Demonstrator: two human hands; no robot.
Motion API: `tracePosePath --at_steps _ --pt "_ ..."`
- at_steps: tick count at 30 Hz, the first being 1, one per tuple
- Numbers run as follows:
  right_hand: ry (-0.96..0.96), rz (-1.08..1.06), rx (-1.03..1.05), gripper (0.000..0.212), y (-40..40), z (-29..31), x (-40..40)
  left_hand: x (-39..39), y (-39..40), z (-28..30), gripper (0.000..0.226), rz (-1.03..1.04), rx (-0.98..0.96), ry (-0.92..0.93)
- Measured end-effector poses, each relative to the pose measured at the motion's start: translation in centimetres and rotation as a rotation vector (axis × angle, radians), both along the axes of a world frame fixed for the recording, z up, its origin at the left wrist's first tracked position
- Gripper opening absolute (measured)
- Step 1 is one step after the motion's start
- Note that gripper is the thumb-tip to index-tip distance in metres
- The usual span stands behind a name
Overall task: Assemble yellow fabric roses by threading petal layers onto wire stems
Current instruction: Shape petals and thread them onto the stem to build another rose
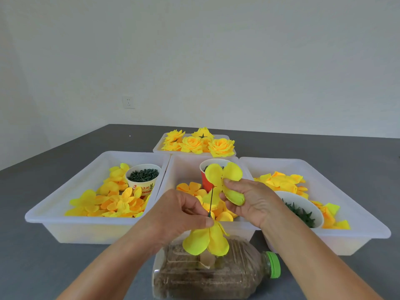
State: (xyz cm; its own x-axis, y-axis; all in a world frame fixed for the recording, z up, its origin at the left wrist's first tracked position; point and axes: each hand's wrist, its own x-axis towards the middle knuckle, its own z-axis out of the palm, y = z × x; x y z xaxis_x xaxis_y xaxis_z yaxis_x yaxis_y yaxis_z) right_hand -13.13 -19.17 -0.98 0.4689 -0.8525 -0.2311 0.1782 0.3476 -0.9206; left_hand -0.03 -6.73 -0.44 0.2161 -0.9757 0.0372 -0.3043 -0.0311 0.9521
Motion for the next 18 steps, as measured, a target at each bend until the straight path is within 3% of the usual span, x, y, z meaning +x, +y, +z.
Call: tracePosePath --at_steps 4,7,13,18 --pt "-0.106 0.009 0.006 0.012 0.4 0.4 0.0 0.0 -0.1 -0.1 0.007 0.004 -0.003 0.002" --pt "-0.082 0.016 -0.065 0.014 1.0 0.5 -0.2 0.1 -0.1 -0.1 0.008 -0.003 -0.005 0.008" --pt "0.091 -0.079 -0.417 0.006 2.4 0.5 -0.9 0.1 -0.2 -0.2 0.008 -0.002 0.002 0.001" --pt "0.028 -0.072 -0.685 0.015 4.2 0.9 -1.0 0.1 -0.2 -0.2 0.006 -0.007 0.003 0.013"
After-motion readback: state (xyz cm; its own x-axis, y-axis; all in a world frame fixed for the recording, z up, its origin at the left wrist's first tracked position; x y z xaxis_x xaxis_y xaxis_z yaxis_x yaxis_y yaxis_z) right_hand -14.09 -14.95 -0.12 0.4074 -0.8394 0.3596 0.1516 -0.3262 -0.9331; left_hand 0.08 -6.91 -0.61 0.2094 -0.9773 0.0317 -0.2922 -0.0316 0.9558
